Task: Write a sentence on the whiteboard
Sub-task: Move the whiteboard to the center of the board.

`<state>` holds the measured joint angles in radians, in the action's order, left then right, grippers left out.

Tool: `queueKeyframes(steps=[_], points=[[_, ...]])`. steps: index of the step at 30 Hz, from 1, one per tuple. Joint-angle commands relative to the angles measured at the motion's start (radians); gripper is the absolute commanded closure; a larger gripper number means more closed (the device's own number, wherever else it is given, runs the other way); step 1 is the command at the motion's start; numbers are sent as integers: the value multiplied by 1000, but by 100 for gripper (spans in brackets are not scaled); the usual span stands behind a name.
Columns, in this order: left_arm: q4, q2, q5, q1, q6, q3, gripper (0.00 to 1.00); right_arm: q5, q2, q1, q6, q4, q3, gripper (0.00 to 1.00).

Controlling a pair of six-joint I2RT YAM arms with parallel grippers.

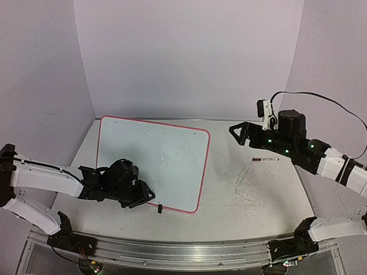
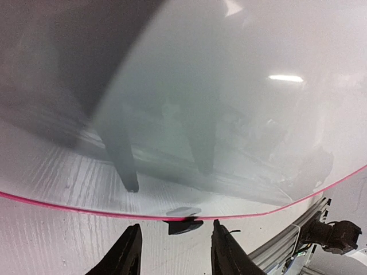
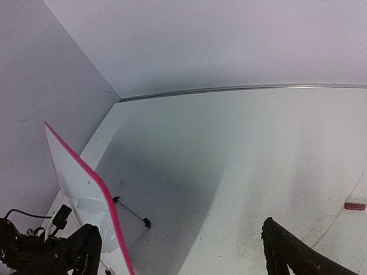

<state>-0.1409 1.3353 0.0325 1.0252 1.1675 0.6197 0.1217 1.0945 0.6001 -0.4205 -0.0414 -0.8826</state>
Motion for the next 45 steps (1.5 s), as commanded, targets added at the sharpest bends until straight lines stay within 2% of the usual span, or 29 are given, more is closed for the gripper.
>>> queueKeyframes(steps=[1,6,11,15,21,24,26,30,36,40,43,45], points=[[-15,-112,-17,-3,-82,16,50,-50,17,120,8,-44,-102,2],[-260,-179,23,-3,-145,74,37,-122,-4,197,-10,-131,-146,2],[-612,-213,161,-5,-94,105,31,-86,-1,218,-17,-138,-155,2],[-751,-219,245,-5,-34,114,31,-88,35,222,-8,-137,-166,2],[-709,-138,290,-38,-114,136,25,-62,67,226,-3,-94,-172,2],[-573,-85,197,-107,-249,111,21,-65,74,225,3,-90,-172,2],[-515,-55,152,-153,-316,97,21,-69,70,225,5,-90,-167,2],[-455,-16,167,-171,-426,122,24,-88,47,224,0,-90,-143,2],[-412,44,150,-171,-477,123,36,-96,39,225,-1,-90,-136,2],[-415,76,136,-171,-467,107,50,-105,39,224,2,-90,-142,2],[-413,76,127,-170,-457,96,53,-106,48,225,5,-90,-151,2],[-412,74,133,-171,-454,94,62,-105,54,225,4,-87,-154,2]])
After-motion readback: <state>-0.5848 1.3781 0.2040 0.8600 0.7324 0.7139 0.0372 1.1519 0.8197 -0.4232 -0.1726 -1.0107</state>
